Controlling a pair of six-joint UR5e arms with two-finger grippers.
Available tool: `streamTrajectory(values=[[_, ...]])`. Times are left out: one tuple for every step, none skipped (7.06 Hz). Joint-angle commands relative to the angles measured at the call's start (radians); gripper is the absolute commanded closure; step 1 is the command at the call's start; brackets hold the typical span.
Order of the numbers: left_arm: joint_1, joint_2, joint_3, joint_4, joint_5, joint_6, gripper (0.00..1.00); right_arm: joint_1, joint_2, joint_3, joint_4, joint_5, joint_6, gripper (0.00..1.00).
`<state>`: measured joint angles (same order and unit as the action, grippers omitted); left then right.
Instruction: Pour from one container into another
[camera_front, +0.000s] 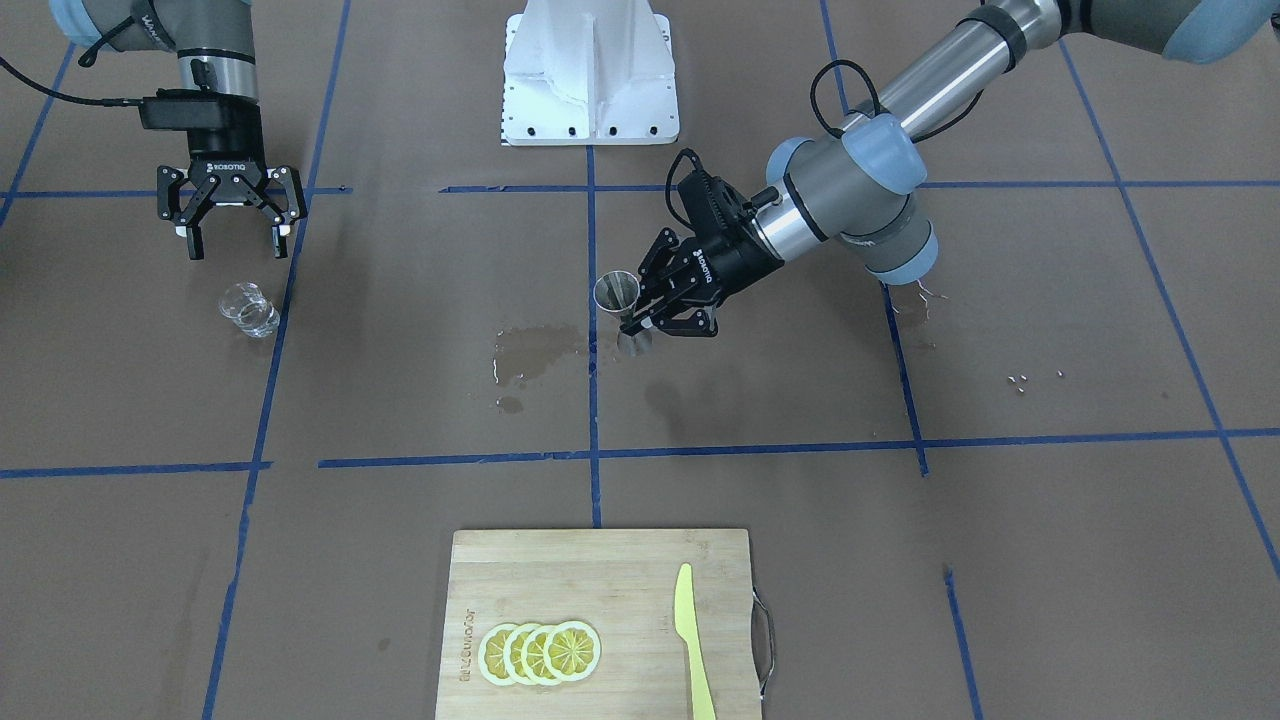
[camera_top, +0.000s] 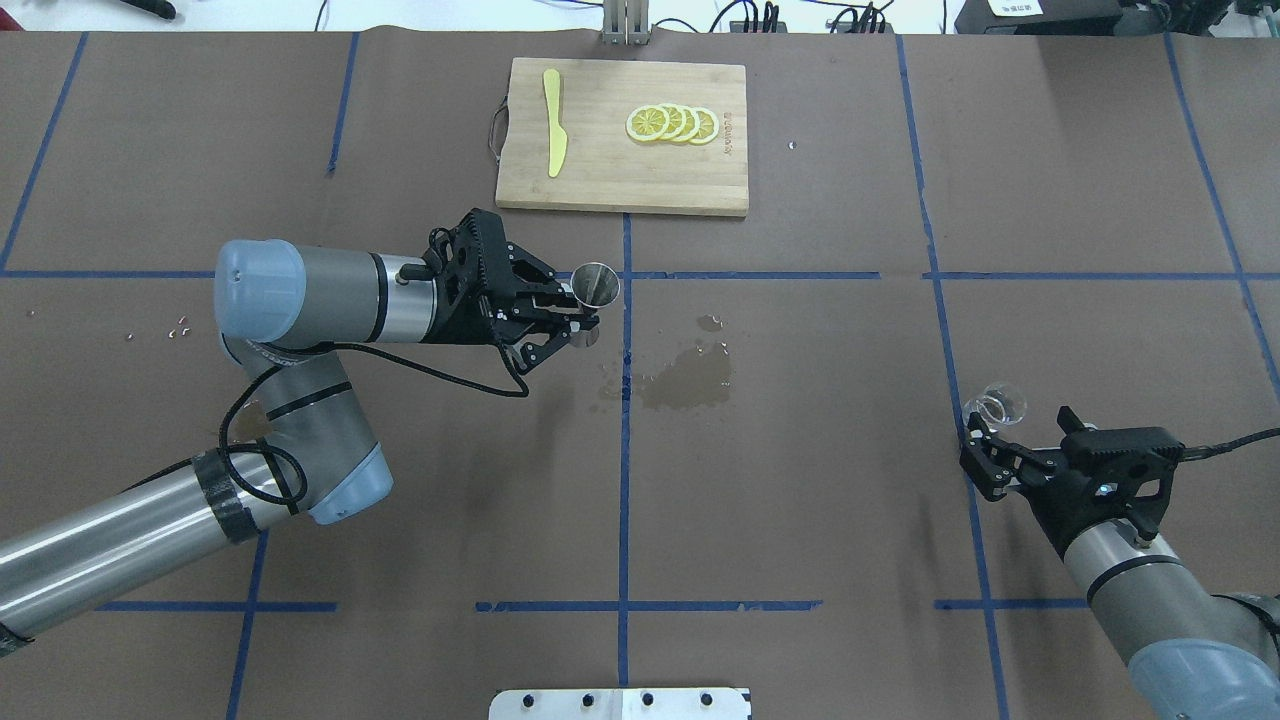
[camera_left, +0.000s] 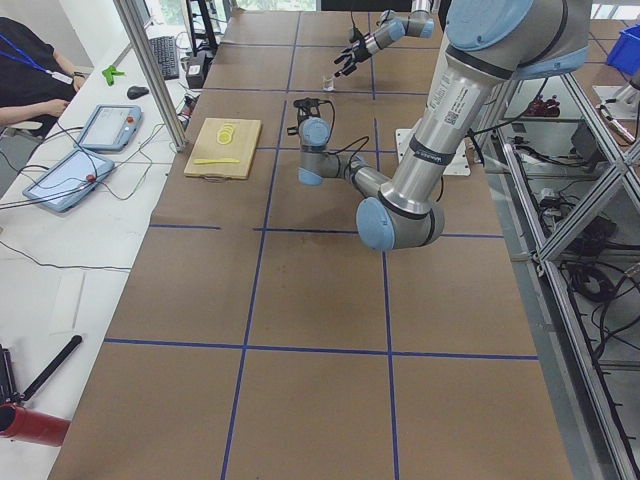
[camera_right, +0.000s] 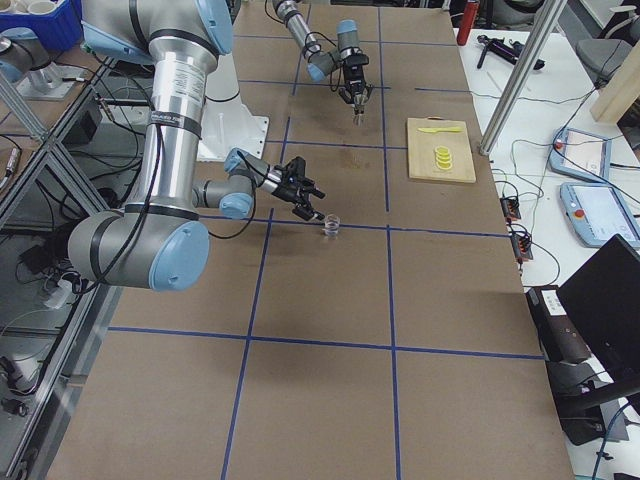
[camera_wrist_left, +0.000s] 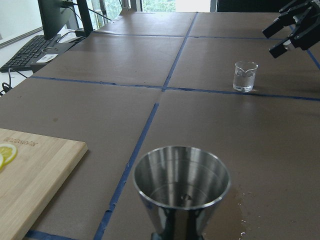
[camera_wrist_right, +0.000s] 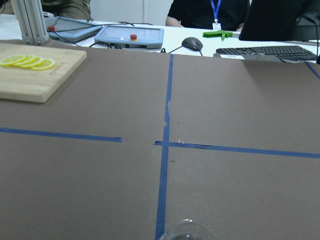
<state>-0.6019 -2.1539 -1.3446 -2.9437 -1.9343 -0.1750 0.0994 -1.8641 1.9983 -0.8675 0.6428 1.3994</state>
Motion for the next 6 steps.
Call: streamTrajectory(values=[[0.001, 0.000, -0.001, 0.000, 0.000, 0.000, 1.00, -0.020, 0.043, -0.126, 0.062, -0.101, 0.006, 0.00], [0.001, 0.000, -0.002, 0.000, 0.000, 0.000, 1.00, -0.024, 0.062, -0.154, 0.083, -0.115, 0.006, 0.00], [-0.001, 0.002, -0.002, 0.000, 0.000, 0.000, 1.00, -0.029, 0.071, -0.180, 0.091, -0.124, 0.007, 0.00], [-0.001, 0.002, -0.002, 0.000, 0.000, 0.000, 1.00, -0.029, 0.085, -0.202, 0.105, -0.126, 0.009, 0.00], [-0.001, 0.002, -0.004, 0.000, 0.000, 0.000, 1.00, -0.030, 0.091, -0.223, 0.125, -0.127, 0.007, 0.00], [-0.001, 0.003, -0.005, 0.000, 0.000, 0.000, 1.00, -0.030, 0.092, -0.236, 0.127, -0.127, 0.009, 0.00]])
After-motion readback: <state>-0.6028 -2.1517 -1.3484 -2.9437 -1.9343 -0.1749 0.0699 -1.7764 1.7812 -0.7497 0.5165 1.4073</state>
